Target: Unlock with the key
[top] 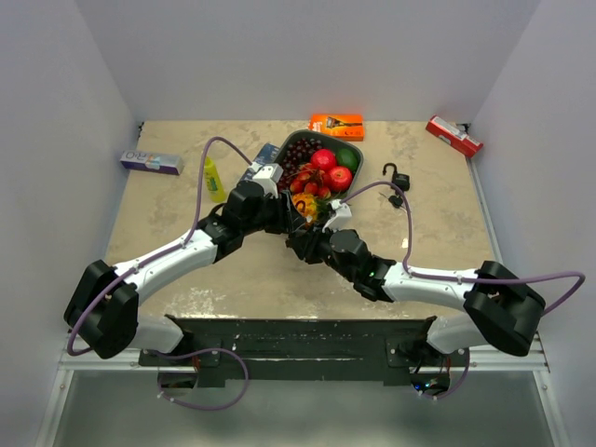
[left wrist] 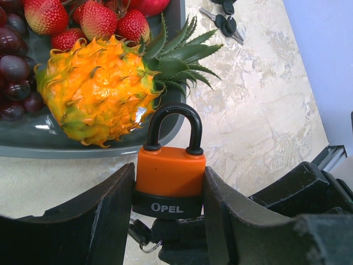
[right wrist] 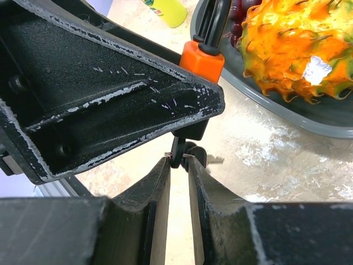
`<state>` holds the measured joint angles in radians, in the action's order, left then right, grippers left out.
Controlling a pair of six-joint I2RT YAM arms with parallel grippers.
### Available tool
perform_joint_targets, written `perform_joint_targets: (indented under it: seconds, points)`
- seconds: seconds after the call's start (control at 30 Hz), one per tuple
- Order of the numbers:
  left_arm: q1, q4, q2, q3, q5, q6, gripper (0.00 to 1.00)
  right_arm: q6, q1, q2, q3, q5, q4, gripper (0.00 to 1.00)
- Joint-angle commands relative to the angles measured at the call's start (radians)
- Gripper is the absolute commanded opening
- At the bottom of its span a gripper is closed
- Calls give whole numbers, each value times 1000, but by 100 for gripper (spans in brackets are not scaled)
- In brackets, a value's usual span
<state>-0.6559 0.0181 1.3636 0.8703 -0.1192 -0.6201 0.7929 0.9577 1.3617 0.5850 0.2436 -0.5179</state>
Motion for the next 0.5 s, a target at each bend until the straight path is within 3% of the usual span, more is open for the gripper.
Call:
perform_joint_targets:
  seconds: [0.0, 0.27, 0.47]
  points:
    - [-5, 59, -24, 6, -11, -4, 0, 8, 6, 7, 16, 34, -62, 22]
    - [-5, 60, -21, 6, -16, -6, 0, -17, 6, 14, 29, 72, -73, 0]
    - [-5, 62, -21, 4, -19, -6, 0, -47, 6, 13, 42, 109, -77, 0]
